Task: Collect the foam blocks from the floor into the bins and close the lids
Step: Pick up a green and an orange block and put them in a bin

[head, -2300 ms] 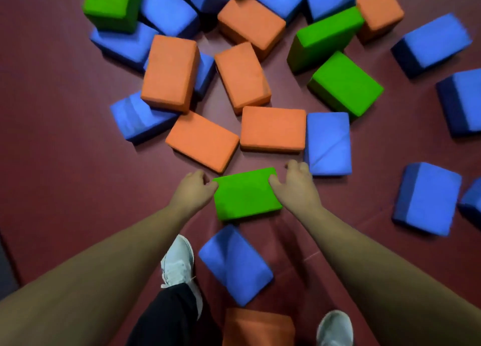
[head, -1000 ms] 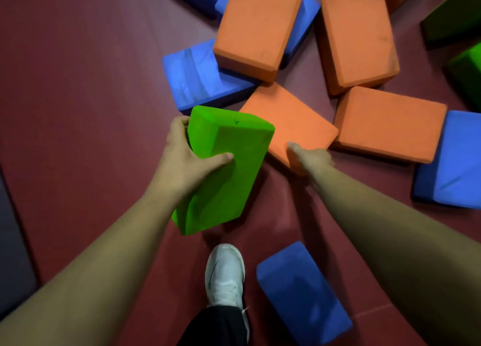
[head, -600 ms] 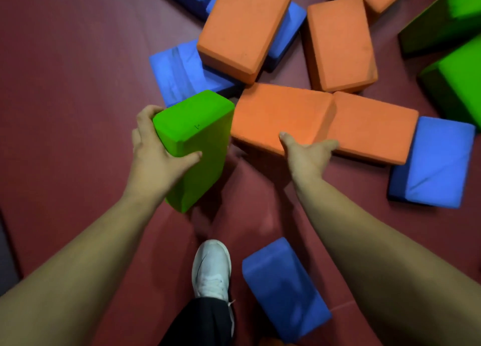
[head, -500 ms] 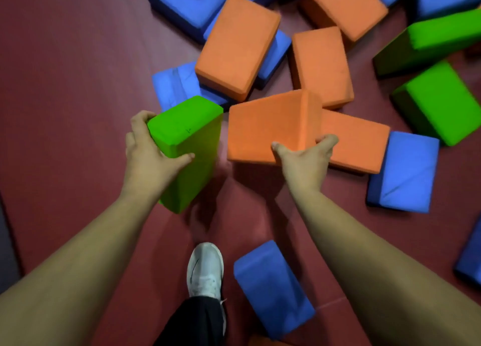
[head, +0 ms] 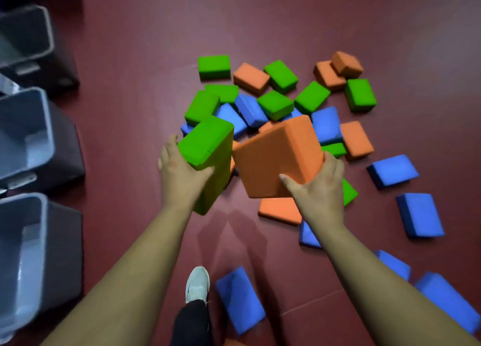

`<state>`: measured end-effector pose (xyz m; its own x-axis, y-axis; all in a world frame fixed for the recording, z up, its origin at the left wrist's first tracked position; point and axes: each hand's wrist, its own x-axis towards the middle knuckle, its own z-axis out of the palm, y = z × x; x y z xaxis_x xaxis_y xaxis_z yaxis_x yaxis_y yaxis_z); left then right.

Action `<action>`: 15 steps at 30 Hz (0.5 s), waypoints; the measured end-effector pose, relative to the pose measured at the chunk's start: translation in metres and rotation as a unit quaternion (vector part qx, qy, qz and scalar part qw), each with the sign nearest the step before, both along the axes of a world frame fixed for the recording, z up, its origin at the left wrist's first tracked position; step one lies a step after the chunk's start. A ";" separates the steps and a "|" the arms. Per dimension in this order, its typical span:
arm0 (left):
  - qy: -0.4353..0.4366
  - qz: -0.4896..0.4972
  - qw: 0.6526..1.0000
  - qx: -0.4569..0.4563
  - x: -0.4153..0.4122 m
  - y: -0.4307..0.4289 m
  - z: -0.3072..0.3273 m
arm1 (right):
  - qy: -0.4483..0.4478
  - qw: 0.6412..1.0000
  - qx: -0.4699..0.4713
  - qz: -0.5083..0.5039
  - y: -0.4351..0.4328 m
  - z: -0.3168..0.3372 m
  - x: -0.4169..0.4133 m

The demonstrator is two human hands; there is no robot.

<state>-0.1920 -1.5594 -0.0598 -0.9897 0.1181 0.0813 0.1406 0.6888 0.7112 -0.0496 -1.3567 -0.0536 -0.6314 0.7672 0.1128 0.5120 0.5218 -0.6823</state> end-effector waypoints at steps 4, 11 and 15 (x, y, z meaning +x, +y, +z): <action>0.059 0.045 0.997 0.003 0.076 -0.004 0.117 | 0.056 0.998 0.004 0.038 0.005 0.106 0.057; 0.067 0.190 0.979 0.018 0.232 -0.056 0.240 | 0.099 0.987 0.023 0.123 -0.032 0.218 0.152; 0.054 0.245 0.968 0.025 0.295 -0.107 0.270 | 0.106 0.979 0.006 0.176 -0.073 0.247 0.187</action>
<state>0.1026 -1.6664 0.2102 -0.9111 -0.3700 0.1816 -0.1186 0.6573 0.7442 0.1376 -1.4301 0.1934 -0.8176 0.5042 0.2779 0.1469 0.6494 -0.7461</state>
